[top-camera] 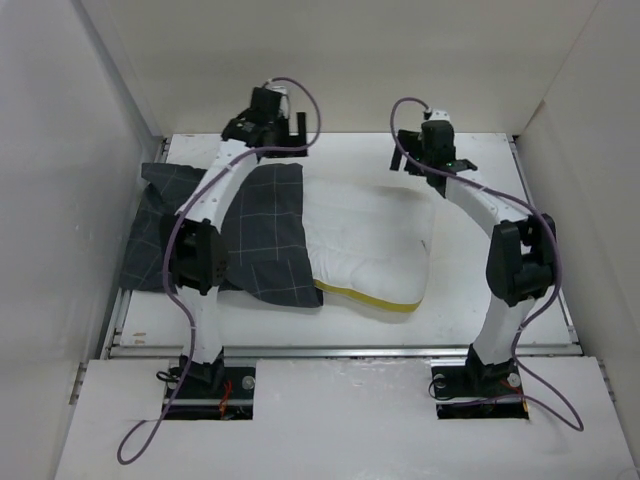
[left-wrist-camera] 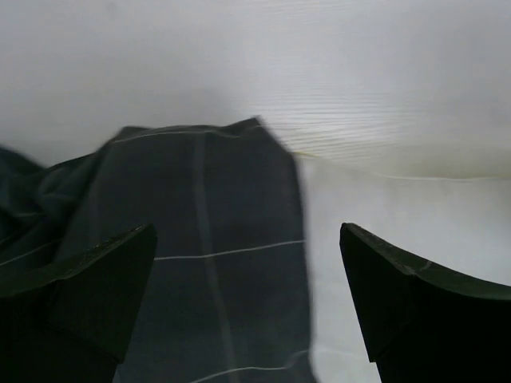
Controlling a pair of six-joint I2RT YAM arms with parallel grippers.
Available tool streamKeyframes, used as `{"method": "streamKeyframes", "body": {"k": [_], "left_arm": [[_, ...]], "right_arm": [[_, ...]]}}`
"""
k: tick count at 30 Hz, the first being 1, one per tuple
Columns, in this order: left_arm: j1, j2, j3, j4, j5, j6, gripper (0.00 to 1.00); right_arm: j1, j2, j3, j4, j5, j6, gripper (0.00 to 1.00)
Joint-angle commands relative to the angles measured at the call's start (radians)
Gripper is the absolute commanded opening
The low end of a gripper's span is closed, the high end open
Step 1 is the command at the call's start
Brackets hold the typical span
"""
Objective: Put the pillow into the pillowcase
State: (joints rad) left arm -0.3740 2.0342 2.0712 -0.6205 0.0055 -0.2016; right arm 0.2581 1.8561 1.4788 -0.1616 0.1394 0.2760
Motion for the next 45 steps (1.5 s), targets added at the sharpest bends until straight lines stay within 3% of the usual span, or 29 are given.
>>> {"method": "streamKeyframes", "body": {"k": [1,3,6,7,10,23,27,28,31,33,36,38,39,41,42,43,45], "left_arm": [[0.053,-0.098,-0.084,0.008,0.036,0.128,1.0],[0.053,-0.085,-0.099,0.027,0.051,0.139,1.0],[0.053,0.056,0.079,-0.028,0.017,0.139,1.0],[0.053,0.098,0.204,-0.056,0.031,0.151,1.0],[0.031,0.207,0.311,-0.119,-0.03,0.189,1.0],[0.0,0.348,0.29,-0.14,-0.281,0.2,0.98],[0.0,0.371,0.317,-0.121,-0.366,0.174,0.67],[0.0,0.371,0.331,-0.12,-0.366,0.163,0.52],[0.0,0.371,0.331,-0.081,-0.343,0.163,0.32],[0.0,0.38,0.331,-0.071,-0.343,0.147,0.05],[-0.009,0.38,0.331,-0.059,-0.343,0.146,0.0],[-0.009,0.38,0.331,-0.059,-0.313,0.146,0.0],[-0.009,0.367,0.331,-0.047,-0.293,0.146,0.0],[-0.019,0.33,0.322,-0.033,-0.233,0.155,0.0],[-0.037,0.314,0.322,-0.033,-0.217,0.171,0.0],[-0.046,0.298,0.322,-0.019,-0.217,0.171,0.0],[-0.084,0.243,0.311,0.001,-0.194,0.204,0.0]], "right_arm": [[-0.109,0.054,0.15,-0.07,-0.008,-0.004,0.94],[-0.123,0.081,0.196,-0.102,-0.066,-0.053,0.94],[-0.094,0.081,0.206,-0.055,-0.125,-0.116,0.95],[-0.094,0.081,0.206,-0.044,-0.139,-0.13,0.95],[-0.054,0.092,0.196,-0.02,-0.176,-0.21,0.95],[-0.011,0.101,0.136,0.025,-0.497,-0.333,0.99],[0.033,0.153,0.165,-0.05,-0.584,-0.463,1.0],[0.044,0.17,0.178,-0.068,-0.601,-0.48,1.0],[0.088,0.248,0.239,-0.137,-0.658,-0.511,1.0],[0.122,0.287,0.283,-0.168,-0.656,-0.511,1.0],[0.144,0.347,0.325,-0.19,-0.673,-0.521,0.99],[0.153,0.376,0.337,-0.213,-0.719,-0.537,0.9],[0.153,0.376,0.337,-0.213,-0.78,-0.549,0.5],[0.153,0.393,0.356,-0.234,-0.84,-0.57,0.07],[0.153,0.393,0.356,-0.234,-0.863,-0.571,0.0],[0.153,0.376,0.312,-0.205,-0.901,-0.571,0.0],[0.153,0.278,0.185,0.039,-0.911,-0.47,0.0]]}}
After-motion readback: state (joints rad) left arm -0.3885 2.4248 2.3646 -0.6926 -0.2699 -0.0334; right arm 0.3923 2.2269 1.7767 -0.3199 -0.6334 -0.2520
